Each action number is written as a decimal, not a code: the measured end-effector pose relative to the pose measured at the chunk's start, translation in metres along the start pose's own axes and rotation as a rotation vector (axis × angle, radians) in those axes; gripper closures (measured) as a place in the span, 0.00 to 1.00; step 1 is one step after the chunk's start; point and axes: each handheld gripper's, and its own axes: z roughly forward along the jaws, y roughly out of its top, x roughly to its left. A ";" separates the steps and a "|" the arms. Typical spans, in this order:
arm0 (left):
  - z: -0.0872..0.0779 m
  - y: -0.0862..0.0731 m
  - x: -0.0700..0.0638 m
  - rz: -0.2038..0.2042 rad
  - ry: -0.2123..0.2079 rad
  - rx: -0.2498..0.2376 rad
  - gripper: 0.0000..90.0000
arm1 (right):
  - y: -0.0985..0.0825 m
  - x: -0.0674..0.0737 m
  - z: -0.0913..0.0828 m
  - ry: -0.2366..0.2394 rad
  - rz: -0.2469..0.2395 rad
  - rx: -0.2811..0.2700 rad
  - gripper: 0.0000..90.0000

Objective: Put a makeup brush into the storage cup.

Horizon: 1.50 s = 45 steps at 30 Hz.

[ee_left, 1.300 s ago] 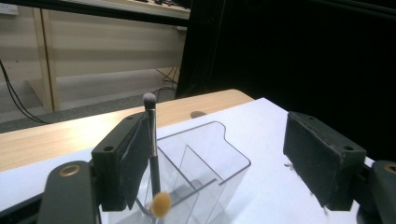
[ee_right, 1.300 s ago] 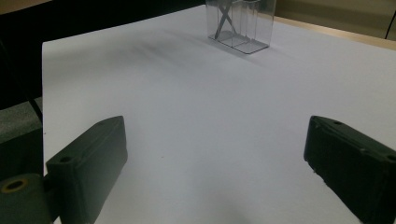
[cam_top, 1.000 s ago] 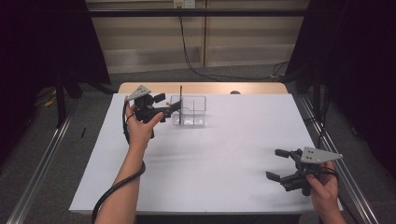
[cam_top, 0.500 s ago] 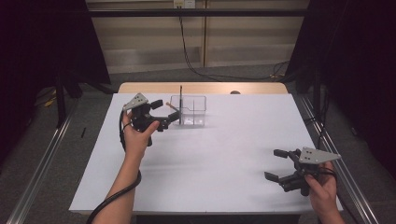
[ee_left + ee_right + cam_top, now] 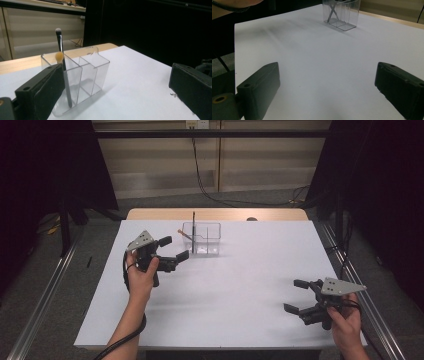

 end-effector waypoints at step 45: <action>-0.030 -0.026 -0.016 0.034 -0.062 0.023 0.01 | 0.002 0.000 0.006 0.001 -0.005 -0.001 0.07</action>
